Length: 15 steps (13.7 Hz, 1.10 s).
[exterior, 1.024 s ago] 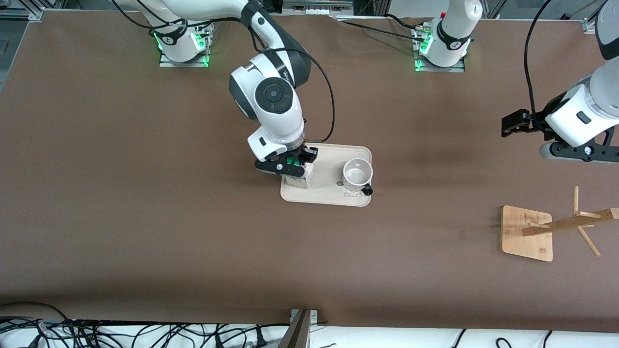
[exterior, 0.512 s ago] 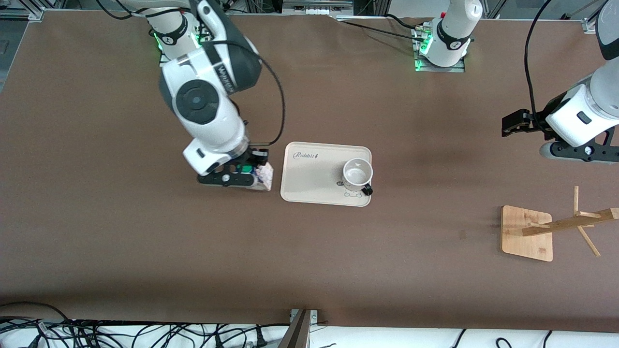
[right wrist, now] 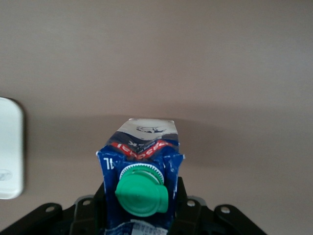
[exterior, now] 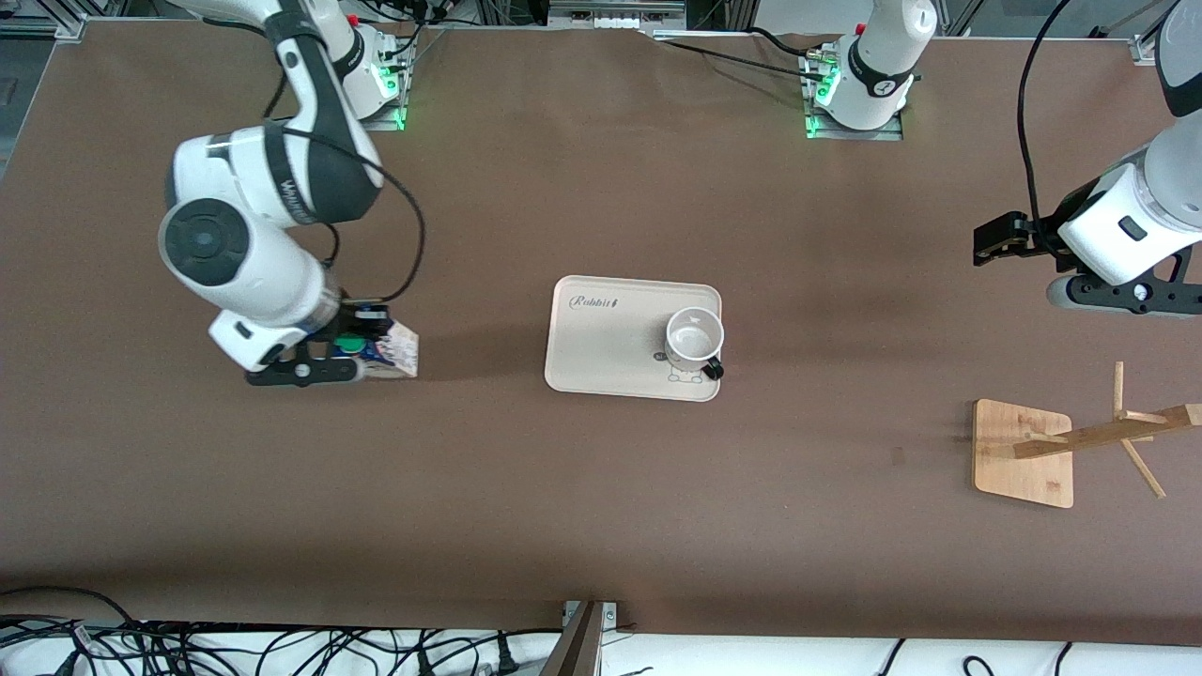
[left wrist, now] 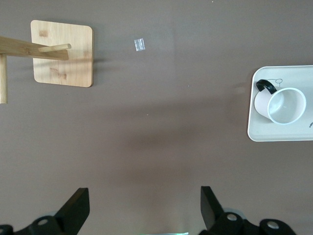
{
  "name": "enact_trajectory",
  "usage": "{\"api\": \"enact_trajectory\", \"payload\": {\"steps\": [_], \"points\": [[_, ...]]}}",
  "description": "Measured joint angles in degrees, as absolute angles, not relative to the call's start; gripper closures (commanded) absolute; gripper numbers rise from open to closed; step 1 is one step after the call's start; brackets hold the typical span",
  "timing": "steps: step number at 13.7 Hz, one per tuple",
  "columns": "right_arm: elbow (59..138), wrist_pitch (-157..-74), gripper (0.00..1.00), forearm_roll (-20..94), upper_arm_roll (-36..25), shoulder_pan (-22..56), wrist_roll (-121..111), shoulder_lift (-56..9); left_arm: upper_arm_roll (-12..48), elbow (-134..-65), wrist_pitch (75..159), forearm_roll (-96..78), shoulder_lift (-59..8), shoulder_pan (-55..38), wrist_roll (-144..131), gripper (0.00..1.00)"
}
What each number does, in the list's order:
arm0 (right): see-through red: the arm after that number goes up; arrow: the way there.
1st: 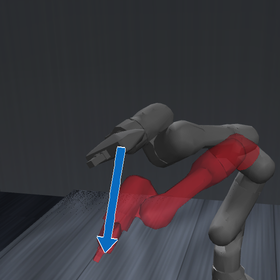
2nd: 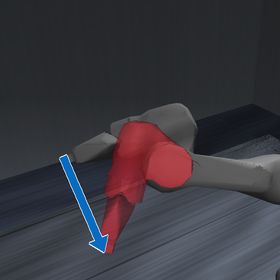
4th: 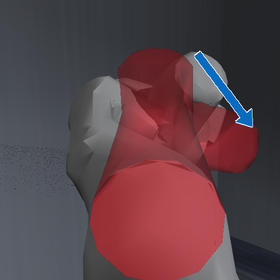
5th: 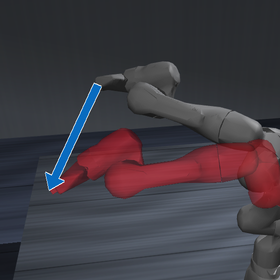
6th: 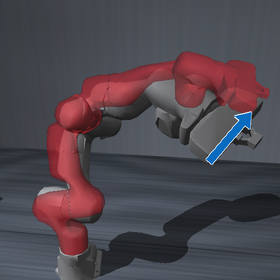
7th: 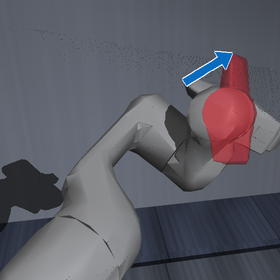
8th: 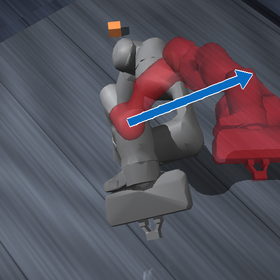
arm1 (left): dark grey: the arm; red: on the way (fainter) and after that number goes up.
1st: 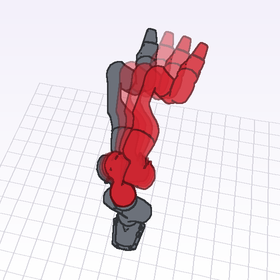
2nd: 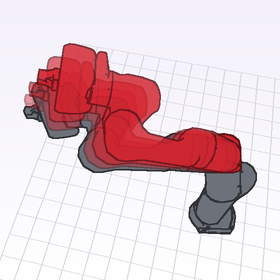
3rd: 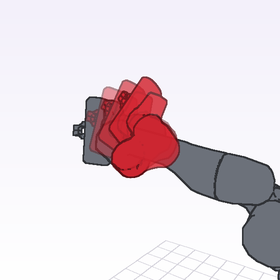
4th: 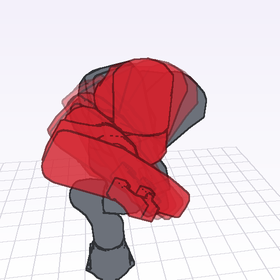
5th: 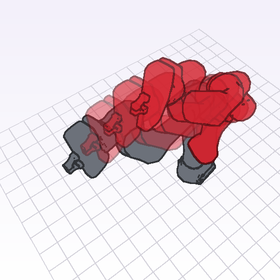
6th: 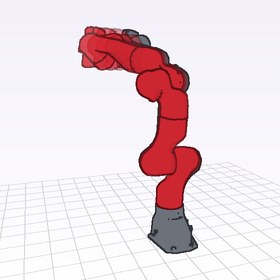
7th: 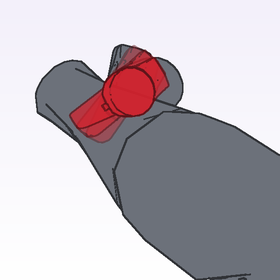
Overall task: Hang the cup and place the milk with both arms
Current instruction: 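Carry the milk carton off the tray with the right gripper, then set the carton on the table and withdraw the right gripper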
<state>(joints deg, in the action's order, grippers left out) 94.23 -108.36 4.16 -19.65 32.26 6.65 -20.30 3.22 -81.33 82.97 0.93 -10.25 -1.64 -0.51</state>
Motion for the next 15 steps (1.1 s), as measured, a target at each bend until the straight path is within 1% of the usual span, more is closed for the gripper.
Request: {"api": "enact_trajectory", "payload": {"steps": [1, 3, 5, 6, 7, 8, 13, 15], "points": [[98.8, -111.4, 0.46, 4.2, -21.4, 32.2, 4.6, -18.5, 3.2, -81.3, 83.0, 0.9, -10.3, -1.7, -0.5, 0.00], [107.0, -117.8, 0.46, 4.2, -22.9, 32.1, 2.9, -15.9, 3.3, -81.3, 83.0, 0.9, -10.3, -1.7, -0.5, 0.00], [112.2, -122.7, 0.45, 4.2, -23.1, 32.2, 2.1, -15.1, 3.3, -81.3, 83.0, 0.9, -10.3, -1.8, -0.6, 0.00], [113.4, -124.0, 0.37, 4.2, -23.1, 32.2, 1.9, -15.1, 3.4, -81.3, 83.0, 0.9, -10.3, -1.8, -0.9, 0.00], [113.9, -124.7, 0.15, 4.2, -23.1, 32.2, 1.8, -15.1, 3.4, -81.2, 83.0, 0.9, -10.3, -1.8, -1.4, 0.00], [114.0, -125.2, 0.00, 4.2, -23.2, 32.2, 1.8, -15.1, 3.4, -81.2, 83.0, 0.9, -10.3, -1.8, -2.0, 0.00], [112.9, -125.2, 0.00, 4.2, -23.3, 32.3, 1.8, -14.4, 3.7, -81.2, 82.4, -0.5, -10.3, -2.5, -3.3, 0.00], [110.5, -121.7, 0.00, 4.2, -23.3, 32.3, 1.9, -13.5, 3.7, -81.2, 81.1, -1.5, -10.3, -2.6, -3.4, 0.00]]}}
